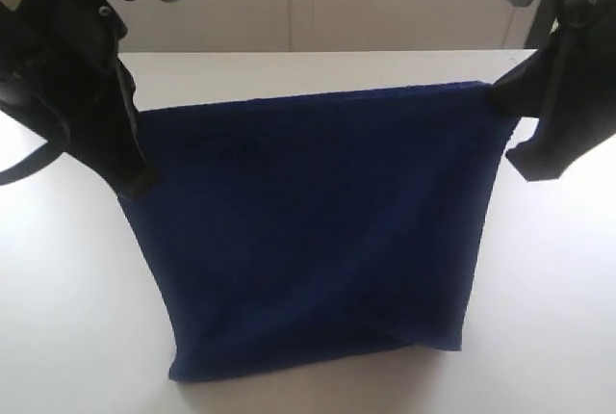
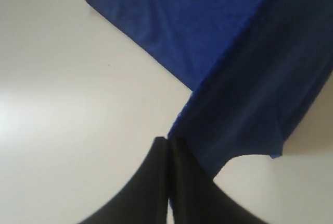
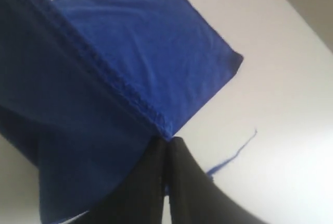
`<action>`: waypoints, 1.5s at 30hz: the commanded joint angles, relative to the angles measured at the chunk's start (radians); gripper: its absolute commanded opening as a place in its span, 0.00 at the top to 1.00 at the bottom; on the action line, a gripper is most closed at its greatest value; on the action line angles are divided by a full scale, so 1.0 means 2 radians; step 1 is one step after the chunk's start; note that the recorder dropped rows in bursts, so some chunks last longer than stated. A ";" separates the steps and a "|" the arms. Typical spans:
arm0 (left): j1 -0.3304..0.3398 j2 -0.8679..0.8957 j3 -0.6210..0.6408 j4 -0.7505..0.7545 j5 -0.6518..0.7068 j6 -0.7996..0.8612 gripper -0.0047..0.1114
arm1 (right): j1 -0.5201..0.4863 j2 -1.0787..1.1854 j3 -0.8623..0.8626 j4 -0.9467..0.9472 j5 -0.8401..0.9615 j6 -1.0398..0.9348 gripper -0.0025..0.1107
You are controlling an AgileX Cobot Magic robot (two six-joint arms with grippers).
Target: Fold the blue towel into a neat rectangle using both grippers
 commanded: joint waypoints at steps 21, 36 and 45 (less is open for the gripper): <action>0.094 0.052 0.080 0.187 -0.209 -0.148 0.96 | -0.001 0.097 0.002 -0.134 -0.143 0.044 0.98; 0.191 0.108 0.080 0.187 -0.350 -0.177 0.96 | -0.001 0.123 0.001 -0.313 -0.193 0.212 0.98; 0.191 0.142 0.080 0.189 -0.342 -0.179 0.96 | -0.001 0.187 0.001 -0.313 -0.230 0.224 0.98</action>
